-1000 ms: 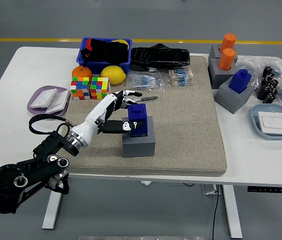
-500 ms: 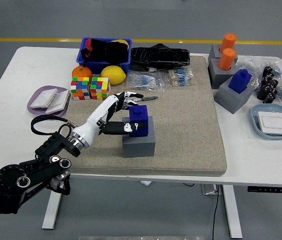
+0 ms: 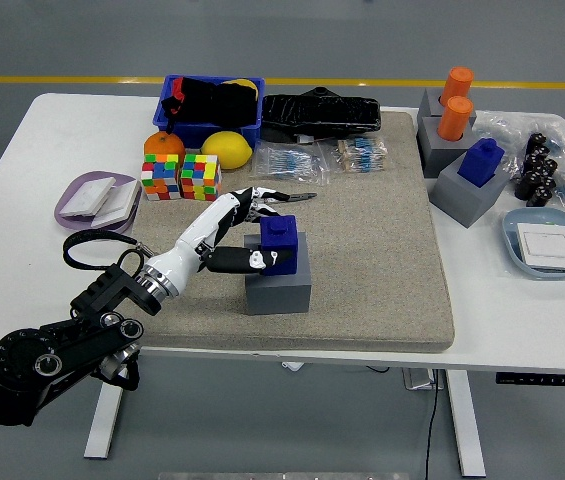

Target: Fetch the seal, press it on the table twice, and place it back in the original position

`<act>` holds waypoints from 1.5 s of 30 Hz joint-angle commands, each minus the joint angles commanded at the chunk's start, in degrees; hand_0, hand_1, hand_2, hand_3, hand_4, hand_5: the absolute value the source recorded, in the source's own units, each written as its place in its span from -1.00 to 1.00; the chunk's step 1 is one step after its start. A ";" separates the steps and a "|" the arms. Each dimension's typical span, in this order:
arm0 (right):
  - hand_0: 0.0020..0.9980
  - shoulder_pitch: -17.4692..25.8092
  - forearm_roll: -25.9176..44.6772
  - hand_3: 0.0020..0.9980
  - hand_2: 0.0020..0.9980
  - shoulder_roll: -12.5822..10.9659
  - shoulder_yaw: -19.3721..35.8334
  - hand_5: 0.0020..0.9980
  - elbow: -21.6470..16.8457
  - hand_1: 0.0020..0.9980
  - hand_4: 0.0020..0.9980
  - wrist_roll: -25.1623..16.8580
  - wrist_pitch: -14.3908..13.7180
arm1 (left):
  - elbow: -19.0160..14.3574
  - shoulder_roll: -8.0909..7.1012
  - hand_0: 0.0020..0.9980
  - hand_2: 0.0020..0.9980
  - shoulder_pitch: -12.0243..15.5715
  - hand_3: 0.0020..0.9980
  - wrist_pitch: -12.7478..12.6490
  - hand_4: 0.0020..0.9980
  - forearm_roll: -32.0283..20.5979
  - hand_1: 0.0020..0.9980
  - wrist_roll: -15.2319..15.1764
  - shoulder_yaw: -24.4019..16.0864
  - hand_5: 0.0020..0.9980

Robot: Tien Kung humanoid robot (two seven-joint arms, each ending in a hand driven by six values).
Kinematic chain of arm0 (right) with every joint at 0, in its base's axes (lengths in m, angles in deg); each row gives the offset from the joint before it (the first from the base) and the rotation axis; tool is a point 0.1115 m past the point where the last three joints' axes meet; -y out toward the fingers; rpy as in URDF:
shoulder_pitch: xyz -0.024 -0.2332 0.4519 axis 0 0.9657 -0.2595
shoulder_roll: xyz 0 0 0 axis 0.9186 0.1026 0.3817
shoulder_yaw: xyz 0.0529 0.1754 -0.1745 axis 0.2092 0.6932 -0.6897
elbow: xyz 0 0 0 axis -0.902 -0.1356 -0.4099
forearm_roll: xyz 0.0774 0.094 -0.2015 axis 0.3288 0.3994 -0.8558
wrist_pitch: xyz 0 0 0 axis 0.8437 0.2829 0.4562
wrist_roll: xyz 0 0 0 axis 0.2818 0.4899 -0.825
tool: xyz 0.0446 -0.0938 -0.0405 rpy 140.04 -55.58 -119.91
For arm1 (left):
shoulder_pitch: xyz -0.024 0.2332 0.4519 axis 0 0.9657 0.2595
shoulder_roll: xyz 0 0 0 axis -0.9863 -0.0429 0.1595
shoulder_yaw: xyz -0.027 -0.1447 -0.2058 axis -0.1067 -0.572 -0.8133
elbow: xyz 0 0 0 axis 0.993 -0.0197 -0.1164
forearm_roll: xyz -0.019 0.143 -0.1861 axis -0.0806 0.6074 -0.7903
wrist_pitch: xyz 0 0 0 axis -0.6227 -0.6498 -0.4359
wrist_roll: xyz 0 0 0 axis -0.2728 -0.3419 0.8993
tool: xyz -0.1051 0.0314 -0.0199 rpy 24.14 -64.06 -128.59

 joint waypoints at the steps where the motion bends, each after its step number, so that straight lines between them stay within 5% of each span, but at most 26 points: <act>1: 0.58 0.01 0.00 0.32 0.33 -0.01 0.02 -0.05 0.01 0.40 0.67 0.00 0.00 | 0.00 -0.01 0.27 -0.18 -0.05 0.48 0.01 0.31 0.00 -0.11 0.01 0.11 -1.00; 44: 0.58 -0.08 0.01 0.32 0.33 0.02 -0.03 -0.05 -0.23 0.39 0.68 -0.07 0.05 | 1.68 0.09 0.27 -0.19 -1.17 0.47 -0.31 0.31 0.94 -0.11 -0.05 1.50 -1.00; 45: 0.58 -0.09 0.00 0.32 0.33 0.04 0.00 -0.05 -0.24 0.39 0.68 -0.07 0.05 | 1.72 0.07 0.36 0.00 -1.18 0.50 -0.33 0.42 0.97 0.12 -0.06 1.54 -1.00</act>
